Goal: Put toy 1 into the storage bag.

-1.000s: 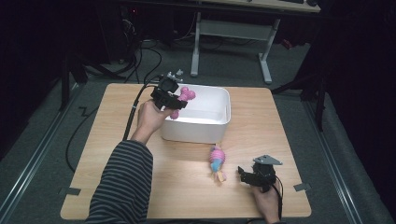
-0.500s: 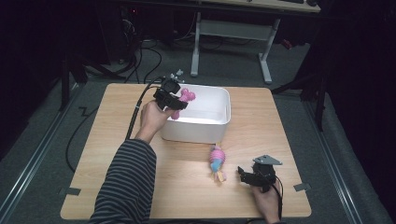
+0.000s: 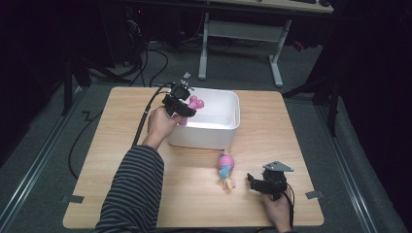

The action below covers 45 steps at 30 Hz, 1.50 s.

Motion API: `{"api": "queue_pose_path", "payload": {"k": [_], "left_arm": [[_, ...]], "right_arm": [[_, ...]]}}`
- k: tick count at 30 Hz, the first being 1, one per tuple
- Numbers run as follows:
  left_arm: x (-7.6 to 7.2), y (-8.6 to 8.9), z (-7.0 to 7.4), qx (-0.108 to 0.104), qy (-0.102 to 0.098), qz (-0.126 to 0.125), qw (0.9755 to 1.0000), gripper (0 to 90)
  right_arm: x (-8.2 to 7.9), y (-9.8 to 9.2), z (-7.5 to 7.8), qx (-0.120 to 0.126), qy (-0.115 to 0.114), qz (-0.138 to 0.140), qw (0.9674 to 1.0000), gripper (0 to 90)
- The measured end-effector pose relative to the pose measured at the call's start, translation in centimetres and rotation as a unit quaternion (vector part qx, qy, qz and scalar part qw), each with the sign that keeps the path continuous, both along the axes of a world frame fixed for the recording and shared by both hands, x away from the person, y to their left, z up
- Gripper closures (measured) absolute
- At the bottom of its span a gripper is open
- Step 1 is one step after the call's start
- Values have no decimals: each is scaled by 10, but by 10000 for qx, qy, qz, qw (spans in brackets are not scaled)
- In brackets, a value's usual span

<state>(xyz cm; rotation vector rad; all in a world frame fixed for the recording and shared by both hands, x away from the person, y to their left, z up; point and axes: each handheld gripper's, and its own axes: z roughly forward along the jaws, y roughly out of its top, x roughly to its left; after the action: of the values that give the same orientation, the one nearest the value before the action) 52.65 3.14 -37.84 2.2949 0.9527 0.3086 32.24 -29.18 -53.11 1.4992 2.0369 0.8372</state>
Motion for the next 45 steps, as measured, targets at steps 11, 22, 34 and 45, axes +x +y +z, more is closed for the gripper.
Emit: {"api": "queue_pose_path", "payload": {"k": [11, 22, 34, 45], "left_arm": [[2, -3, -5, 117, 116, -5, 9999, 570], [-4, 1, 3, -62, -86, 147, 9998, 427], [-34, 32, 25, -355, -563, 281, 9974, 397], [-56, 56, 31, -456, -804, 379, 9950, 391]], "right_arm": [[0, 0, 0, 5, 1, 14, 10000, 212], [0, 0, 0, 2, 4, 25, 10000, 209], [0, 0, 0, -4, 5, 32, 10000, 208], [0, 0, 0, -9, 0, 35, 10000, 208]]}}
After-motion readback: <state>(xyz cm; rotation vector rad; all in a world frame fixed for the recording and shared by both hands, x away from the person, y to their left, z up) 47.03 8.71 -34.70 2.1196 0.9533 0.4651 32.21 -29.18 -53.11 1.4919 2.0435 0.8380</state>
